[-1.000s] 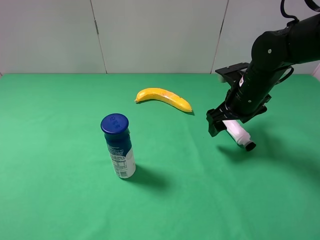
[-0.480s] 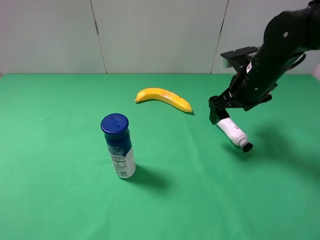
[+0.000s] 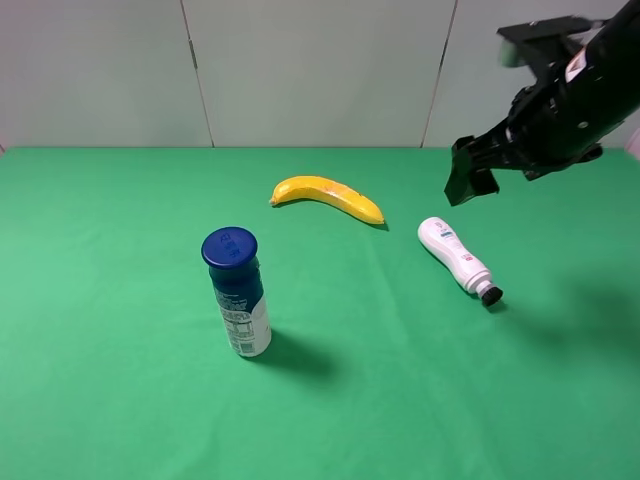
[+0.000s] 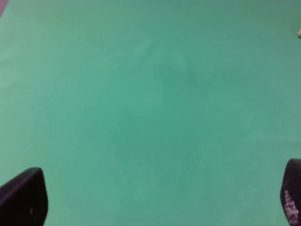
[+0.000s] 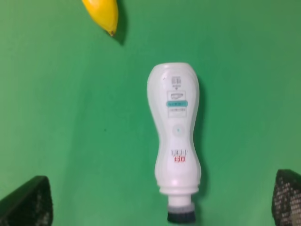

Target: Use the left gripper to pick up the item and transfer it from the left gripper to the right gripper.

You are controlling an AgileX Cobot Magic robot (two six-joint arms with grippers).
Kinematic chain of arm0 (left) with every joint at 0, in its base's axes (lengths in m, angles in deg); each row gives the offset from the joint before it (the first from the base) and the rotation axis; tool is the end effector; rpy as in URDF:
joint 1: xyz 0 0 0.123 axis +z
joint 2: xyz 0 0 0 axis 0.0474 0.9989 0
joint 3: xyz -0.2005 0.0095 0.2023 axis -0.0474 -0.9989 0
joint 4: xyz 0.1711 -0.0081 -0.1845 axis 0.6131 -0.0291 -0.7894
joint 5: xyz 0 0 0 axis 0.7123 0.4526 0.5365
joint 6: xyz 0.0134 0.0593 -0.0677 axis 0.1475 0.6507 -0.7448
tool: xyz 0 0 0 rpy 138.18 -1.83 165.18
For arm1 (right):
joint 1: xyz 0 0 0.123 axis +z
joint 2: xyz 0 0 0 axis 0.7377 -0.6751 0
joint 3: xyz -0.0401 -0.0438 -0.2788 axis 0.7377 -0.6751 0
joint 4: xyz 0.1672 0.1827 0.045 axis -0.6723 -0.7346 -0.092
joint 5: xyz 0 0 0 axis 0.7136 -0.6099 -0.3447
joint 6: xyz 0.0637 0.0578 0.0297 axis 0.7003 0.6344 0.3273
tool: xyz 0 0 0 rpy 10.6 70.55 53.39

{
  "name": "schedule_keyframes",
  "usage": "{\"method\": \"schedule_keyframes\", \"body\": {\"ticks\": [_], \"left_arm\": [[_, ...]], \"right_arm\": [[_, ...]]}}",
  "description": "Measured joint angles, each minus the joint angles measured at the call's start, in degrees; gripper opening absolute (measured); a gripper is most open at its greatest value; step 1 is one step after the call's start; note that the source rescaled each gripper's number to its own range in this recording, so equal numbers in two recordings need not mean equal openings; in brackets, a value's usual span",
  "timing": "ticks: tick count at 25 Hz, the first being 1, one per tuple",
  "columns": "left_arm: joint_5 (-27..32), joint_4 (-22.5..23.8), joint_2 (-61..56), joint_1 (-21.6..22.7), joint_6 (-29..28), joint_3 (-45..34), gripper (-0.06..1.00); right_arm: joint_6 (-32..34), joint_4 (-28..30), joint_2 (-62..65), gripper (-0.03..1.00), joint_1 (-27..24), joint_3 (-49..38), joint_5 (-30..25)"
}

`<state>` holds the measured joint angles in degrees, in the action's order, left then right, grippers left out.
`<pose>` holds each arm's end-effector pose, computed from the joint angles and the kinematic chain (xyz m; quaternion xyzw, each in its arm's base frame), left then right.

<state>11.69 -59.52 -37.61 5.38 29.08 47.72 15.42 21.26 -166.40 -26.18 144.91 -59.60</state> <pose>-0.0039 0.0018 0.2748 -0.0549 0.8518 0.0032 0.5209 0.2640 0.1021 0.2794 -0.2025 0.9468 0.0340 0.2479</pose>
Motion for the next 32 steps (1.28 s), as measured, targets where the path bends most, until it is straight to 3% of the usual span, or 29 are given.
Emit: {"method": "schedule_keyframes", "body": {"ticks": [10,21,32], "left_arm": [[0.00,0.00,0.00,0.00,0.00,0.00,1.00],[0.00,0.00,0.00,0.00,0.00,0.00,1.00],[0.00,0.00,0.00,0.00,0.00,0.00,1.00]], "right_arm": [[1.33,0.00,9.70,1.00,0.00,-1.45,-5.26],[4.33,-0.65,28.50,1.00,0.00,-24.54,1.83],[4.49,-2.08,56.07,1.00,0.00,-31.80,-0.53]]}}
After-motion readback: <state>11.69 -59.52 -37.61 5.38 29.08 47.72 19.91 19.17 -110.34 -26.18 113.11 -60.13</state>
